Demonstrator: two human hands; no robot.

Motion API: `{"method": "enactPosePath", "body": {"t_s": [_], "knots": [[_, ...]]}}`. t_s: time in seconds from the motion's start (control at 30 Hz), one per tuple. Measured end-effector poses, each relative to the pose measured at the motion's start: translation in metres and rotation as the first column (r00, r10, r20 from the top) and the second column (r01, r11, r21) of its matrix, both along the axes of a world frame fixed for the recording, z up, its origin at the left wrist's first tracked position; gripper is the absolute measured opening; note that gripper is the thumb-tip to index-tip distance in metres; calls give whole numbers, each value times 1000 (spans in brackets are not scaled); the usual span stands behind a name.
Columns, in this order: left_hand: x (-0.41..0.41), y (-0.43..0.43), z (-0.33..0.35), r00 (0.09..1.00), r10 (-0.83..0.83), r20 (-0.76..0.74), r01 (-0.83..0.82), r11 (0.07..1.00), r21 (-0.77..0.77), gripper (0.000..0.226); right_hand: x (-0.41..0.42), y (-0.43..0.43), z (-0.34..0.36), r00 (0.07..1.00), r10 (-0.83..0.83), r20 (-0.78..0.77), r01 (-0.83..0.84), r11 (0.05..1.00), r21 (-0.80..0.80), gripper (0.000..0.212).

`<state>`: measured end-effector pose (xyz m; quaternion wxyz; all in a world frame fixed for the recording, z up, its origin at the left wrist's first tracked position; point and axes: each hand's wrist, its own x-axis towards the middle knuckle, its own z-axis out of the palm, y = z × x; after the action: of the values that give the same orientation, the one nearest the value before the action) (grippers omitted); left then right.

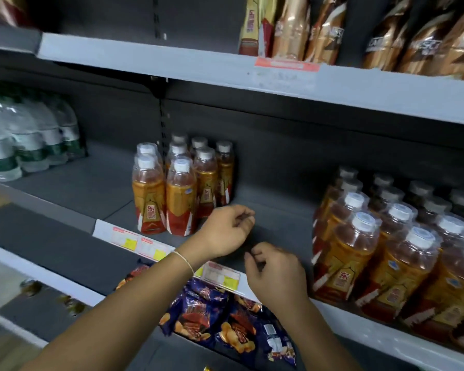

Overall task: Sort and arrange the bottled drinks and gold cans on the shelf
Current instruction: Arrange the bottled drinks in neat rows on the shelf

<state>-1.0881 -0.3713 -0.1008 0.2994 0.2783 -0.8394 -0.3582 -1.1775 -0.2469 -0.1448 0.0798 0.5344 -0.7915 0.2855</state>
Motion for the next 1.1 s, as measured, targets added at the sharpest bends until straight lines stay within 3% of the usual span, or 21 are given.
{"method": "enactPosePath", "body": {"t_s": [0.13, 0.23, 0.37, 0.43, 0.67, 0.83, 1.1], "knots": [[57, -34, 8, 989, 146, -18, -147, 983, -114, 16, 29, -46, 1, 995, 43, 86, -42, 999, -12, 25], [92, -58, 14, 964, 251, 83, -243, 965, -100, 19, 45, -81, -2, 985, 55, 166, -53, 998, -17, 37], [127, -83, 18, 922, 258, 289, -250, 966, -63, 34, 56, -121, -4, 961, 65, 268, -70, 998, 8, 61], [136, -96, 14, 919, 212, 333, -199, 977, -72, 25, 61, -137, -3, 948, 70, 310, -67, 998, -21, 71], [143, -116, -1, 964, 61, 259, -66, 998, 12, 26, 71, -175, -1, 824, 112, 556, -69, 993, -97, 73], [140, -119, -13, 974, -16, 227, -2, 997, 80, 25, 67, -179, -5, 763, 149, 630, -56, 985, -165, 66], [103, -102, -23, 993, -92, 70, 70, 960, 271, 33, 43, -133, -8, 801, 114, 587, 4, 980, -197, 69]]}}
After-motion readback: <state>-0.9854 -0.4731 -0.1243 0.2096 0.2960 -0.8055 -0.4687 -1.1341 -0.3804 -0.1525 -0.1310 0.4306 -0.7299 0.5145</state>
